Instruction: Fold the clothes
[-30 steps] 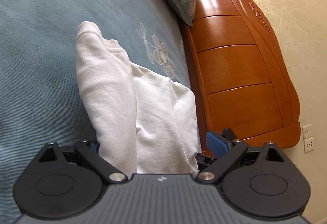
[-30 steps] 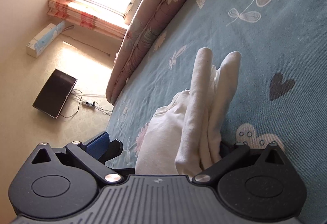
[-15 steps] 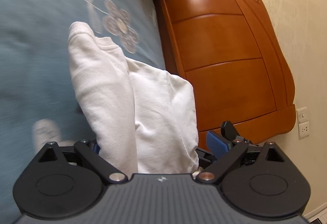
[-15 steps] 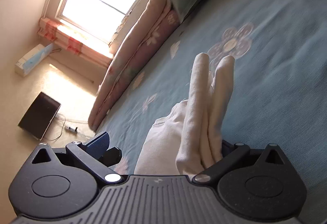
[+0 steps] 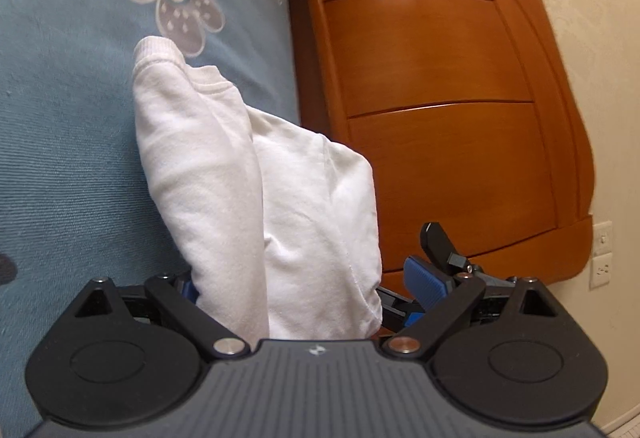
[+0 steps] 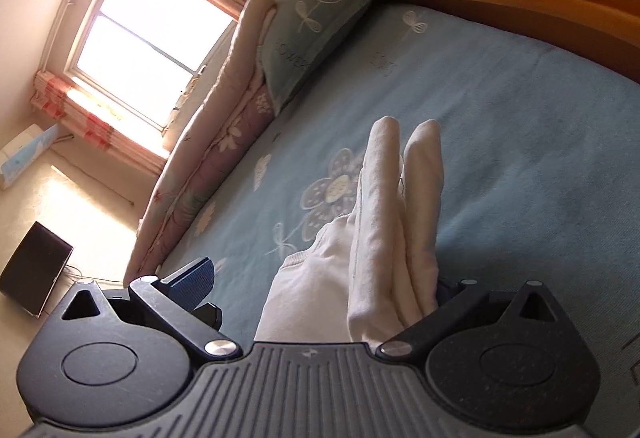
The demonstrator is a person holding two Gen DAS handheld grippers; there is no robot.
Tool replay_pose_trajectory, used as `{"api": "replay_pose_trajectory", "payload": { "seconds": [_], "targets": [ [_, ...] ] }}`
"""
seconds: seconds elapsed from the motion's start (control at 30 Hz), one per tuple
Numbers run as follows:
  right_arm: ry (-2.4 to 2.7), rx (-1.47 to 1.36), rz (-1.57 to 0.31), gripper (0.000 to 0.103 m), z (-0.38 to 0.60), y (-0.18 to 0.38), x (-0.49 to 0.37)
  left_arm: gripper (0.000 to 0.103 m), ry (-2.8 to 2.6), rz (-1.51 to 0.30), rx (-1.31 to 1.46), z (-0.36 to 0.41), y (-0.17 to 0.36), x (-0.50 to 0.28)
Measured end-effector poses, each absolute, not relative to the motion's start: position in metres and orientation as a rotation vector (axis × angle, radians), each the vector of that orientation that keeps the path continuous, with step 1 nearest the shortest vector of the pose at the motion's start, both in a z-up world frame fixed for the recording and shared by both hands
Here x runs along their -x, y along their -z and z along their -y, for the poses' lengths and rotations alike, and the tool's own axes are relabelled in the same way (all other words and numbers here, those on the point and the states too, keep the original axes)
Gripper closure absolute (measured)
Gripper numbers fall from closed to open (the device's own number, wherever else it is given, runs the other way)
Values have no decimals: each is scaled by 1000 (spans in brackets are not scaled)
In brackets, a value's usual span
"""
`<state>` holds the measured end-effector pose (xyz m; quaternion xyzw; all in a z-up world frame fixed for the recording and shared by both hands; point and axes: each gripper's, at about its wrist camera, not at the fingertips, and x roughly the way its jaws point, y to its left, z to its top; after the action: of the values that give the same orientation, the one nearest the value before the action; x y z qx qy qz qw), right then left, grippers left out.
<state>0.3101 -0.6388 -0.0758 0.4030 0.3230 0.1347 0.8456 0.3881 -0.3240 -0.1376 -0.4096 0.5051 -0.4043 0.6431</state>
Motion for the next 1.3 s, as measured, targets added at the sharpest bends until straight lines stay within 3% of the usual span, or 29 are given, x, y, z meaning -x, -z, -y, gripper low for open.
{"api": "replay_pose_trajectory", "payload": {
  "seconds": [0.17, 0.3, 0.4, 0.6, 0.73, 0.97, 1.03, 1.13, 1.3],
  "targets": [
    [-152, -804, -714, 0, 651, 100, -306, 9, 907, -1095, 731, 301, 121, -384],
    [49, -557, -632, 0, 646, 73, -278, 9, 871, -933, 528, 265, 81, -379],
    [-2, -350, -536, 0, 615, 52, -261, 8, 930, -864, 527, 277, 57, -392],
    [-73, -108, -621, 3, 560, 89, -263, 8, 1053, -895, 462, 337, 86, -392],
    [-59, -22, -628, 5, 562, 117, -252, 13, 1020, -960, 367, 337, 119, -390],
    [-89, 66, -600, 7, 531, 84, -237, 12, 1076, -913, 356, 335, 83, -380],
    [-116, 42, -641, 7, 523, 97, -233, 12, 1107, -914, 344, 343, 81, -375],
    [-87, 80, -671, 0, 516, 121, -230, 13, 1077, -978, 278, 354, 101, -370],
    [-73, 70, -681, 0, 521, 105, -221, 12, 1067, -966, 302, 337, 84, -362]
  ]
}}
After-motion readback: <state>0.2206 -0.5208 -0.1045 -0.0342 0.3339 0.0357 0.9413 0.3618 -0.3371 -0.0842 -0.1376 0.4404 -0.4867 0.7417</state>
